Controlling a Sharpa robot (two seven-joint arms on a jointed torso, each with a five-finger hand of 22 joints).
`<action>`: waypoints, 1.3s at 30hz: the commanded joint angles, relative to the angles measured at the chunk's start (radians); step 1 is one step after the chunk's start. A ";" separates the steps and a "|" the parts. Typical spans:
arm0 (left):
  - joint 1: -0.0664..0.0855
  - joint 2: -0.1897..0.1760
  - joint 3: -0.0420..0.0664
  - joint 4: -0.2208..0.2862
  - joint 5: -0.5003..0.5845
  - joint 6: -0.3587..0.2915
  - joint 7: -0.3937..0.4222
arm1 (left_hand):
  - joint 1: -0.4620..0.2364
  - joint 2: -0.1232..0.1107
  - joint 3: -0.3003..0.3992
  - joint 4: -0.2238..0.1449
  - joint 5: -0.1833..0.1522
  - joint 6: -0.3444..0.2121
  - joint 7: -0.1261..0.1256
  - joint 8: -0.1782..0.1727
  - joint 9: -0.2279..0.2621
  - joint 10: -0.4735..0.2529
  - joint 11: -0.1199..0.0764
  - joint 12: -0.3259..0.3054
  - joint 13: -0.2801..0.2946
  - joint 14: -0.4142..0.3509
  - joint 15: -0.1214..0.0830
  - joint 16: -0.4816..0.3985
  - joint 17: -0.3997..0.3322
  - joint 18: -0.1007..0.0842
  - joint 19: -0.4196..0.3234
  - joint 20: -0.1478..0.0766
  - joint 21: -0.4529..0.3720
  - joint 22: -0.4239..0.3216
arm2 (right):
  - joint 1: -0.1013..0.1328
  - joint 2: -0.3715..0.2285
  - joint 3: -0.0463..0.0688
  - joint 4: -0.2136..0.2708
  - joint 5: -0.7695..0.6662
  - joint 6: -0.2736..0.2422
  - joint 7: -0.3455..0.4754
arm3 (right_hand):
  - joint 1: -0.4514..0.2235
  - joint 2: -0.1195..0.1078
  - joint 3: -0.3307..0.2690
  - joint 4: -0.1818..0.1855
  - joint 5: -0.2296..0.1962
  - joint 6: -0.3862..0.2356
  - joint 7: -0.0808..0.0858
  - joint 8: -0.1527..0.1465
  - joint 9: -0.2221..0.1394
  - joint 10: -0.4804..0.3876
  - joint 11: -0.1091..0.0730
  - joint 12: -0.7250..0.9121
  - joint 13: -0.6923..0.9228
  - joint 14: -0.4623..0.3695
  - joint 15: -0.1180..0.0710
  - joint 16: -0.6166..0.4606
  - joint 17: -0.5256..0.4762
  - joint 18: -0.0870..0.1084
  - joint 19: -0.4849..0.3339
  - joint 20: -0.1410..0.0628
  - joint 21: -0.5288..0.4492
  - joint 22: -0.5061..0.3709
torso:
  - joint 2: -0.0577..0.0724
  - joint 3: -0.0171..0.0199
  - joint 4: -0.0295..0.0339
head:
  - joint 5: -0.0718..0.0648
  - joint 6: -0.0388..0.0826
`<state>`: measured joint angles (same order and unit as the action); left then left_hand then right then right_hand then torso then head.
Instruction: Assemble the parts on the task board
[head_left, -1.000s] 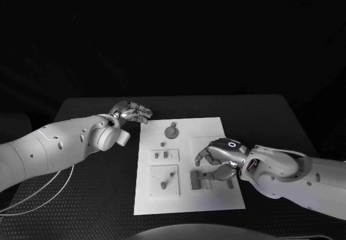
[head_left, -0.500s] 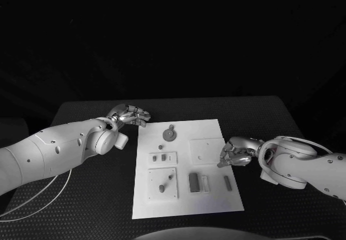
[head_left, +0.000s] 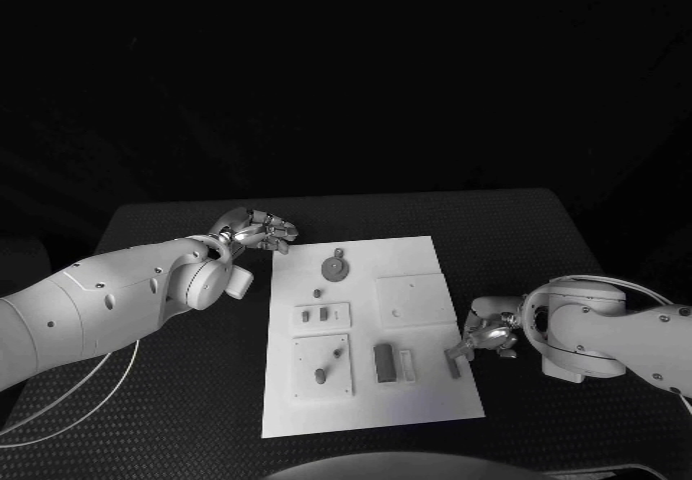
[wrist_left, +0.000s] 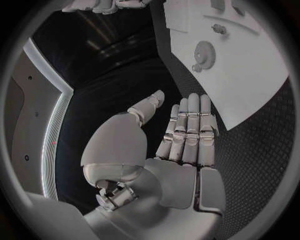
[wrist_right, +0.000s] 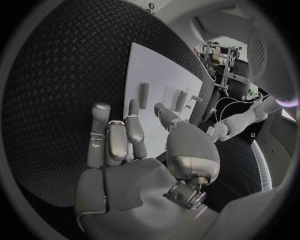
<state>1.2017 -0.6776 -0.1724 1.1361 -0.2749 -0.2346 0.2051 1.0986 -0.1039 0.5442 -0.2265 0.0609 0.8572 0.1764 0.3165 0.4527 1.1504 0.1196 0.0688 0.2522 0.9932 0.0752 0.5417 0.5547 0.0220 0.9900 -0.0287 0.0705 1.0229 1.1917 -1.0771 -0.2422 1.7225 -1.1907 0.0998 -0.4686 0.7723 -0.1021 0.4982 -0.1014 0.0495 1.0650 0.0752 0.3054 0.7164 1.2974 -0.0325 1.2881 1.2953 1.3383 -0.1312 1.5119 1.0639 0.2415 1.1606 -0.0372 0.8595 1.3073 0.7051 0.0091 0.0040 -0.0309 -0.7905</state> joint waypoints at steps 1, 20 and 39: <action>0.001 0.003 0.000 0.002 0.004 0.014 0.007 | -0.008 0.001 -0.002 0.002 0.001 -0.003 0.002 0.004 -0.001 0.001 0.002 0.003 -0.001 0.005 0.000 -0.006 0.002 0.009 0.004 0.004 0.000 -0.001 | -0.001 0.004 -0.001 -0.003 -0.036 0.048 -0.034 | -0.014 -0.003 -0.001 0.008 0.005 -0.001 -0.006 0.002 0.003 0.002 -0.006 0.000 0.001 0.000 -0.004 -0.001 0.001 0.020 -0.003 -0.005 0.001 0.022 | 0.000 -0.0006 0.0006 | -0.004 -0.002; 0.001 -0.002 0.000 0.003 0.004 0.015 0.007 | -0.008 0.001 -0.002 0.003 0.001 -0.003 0.002 0.004 -0.002 0.000 0.002 0.003 -0.002 0.005 0.000 -0.007 0.003 0.009 0.003 0.004 0.000 -0.002 | -0.045 0.058 -0.001 -0.022 -0.140 0.015 -0.031 | -0.014 -0.005 0.012 -0.013 0.005 -0.001 -0.006 -0.005 0.011 0.004 -0.007 0.000 0.003 0.001 -0.005 0.001 0.004 0.020 -0.005 -0.009 0.007 0.022 | 0.000 -0.0006 0.0023 | -0.003 -0.014; 0.001 -0.003 0.001 0.005 0.004 0.016 0.007 | -0.008 0.001 -0.002 0.003 0.001 -0.003 0.002 0.004 -0.002 0.000 0.002 0.003 -0.002 0.005 0.000 -0.009 0.005 0.009 0.003 0.004 0.000 -0.002 | -0.092 0.096 -0.006 -0.030 -0.232 0.038 -0.033 | 0.031 0.059 0.031 -0.187 0.005 0.005 0.000 -0.034 0.006 0.001 -0.001 -0.008 0.001 -0.005 0.003 -0.002 -0.005 0.020 -0.011 -0.001 0.016 0.020 | 0.000 0.0001 0.0023 | -0.002 -0.024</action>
<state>1.2018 -0.6815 -0.1724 1.1378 -0.2749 -0.2320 0.2051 1.0986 -0.1039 0.5442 -0.2266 0.0609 0.8572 0.1764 0.3164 0.4519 1.1505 0.1196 0.0688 0.2515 0.9931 0.0752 0.5379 0.5587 0.0221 0.9900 -0.0286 0.0705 1.0223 1.1259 -0.9908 -0.2303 1.6971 -1.3912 0.0999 -0.4940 0.7949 -0.0404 0.5279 -0.2834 0.0495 1.0720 0.0703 0.3059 0.7247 1.3090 -0.0337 1.2842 1.2966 1.3385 -0.1301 1.5120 1.0600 0.2419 1.1538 -0.0375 0.8729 1.3073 0.7047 0.0081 0.0048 -0.0351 -0.8131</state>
